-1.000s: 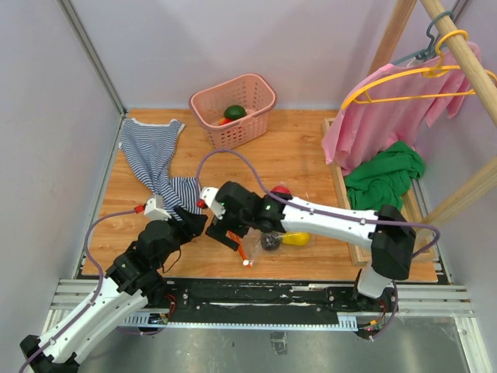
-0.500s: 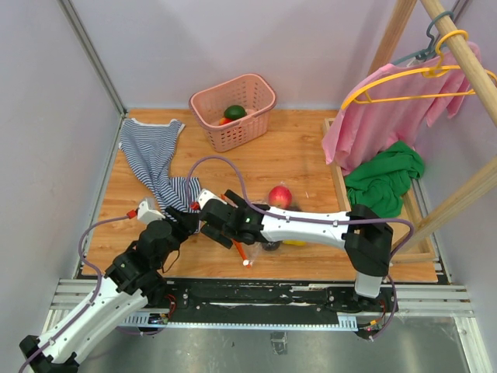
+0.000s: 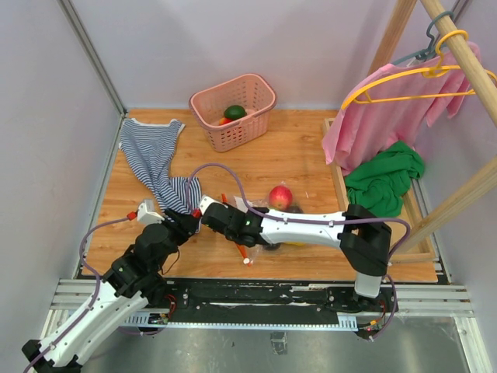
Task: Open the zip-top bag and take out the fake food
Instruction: Pick up the fake fruit from the zipper food storage bag.
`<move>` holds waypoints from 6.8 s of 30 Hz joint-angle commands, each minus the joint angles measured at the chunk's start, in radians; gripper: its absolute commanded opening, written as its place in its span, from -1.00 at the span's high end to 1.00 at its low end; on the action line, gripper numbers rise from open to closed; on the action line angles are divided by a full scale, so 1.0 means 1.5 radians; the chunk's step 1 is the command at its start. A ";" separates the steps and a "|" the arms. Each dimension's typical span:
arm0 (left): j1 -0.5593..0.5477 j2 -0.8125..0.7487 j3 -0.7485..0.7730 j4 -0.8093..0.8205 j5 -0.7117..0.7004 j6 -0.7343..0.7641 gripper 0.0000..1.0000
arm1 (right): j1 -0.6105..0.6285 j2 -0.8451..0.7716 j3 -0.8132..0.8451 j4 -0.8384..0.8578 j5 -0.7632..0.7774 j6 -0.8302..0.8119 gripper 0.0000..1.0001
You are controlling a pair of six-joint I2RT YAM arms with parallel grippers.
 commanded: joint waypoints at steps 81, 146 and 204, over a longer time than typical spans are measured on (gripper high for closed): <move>0.003 0.827 -0.042 1.018 0.459 0.179 -0.57 | -0.407 -0.166 -0.032 -0.057 -0.438 -0.246 0.82; -0.013 0.904 0.048 0.865 0.431 0.183 -0.38 | -0.447 0.024 0.002 -0.131 -0.706 -0.229 0.89; 0.027 0.364 0.120 0.544 0.533 0.077 0.68 | -0.508 -0.367 0.027 -0.301 -0.975 -0.657 -0.94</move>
